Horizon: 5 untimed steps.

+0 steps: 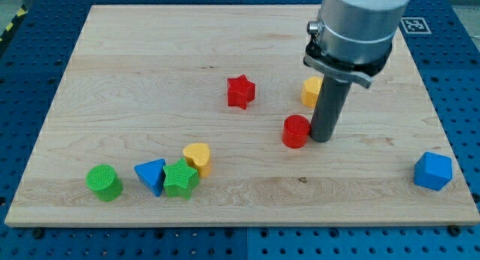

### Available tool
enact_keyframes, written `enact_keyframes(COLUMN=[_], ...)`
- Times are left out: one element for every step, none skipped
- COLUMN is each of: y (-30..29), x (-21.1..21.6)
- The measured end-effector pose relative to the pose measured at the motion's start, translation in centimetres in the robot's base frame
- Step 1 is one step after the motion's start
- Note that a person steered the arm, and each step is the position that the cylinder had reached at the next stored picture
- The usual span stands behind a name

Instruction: Place the blue cube diagonally top right to the yellow hexagon

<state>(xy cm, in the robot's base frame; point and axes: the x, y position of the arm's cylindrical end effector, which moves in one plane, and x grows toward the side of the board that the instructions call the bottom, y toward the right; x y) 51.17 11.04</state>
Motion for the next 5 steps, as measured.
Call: enact_keyframes(y=[0.2,3.6,9.3,13.0,16.0], x=[2.9,6.1,7.5,7.5,7.5])
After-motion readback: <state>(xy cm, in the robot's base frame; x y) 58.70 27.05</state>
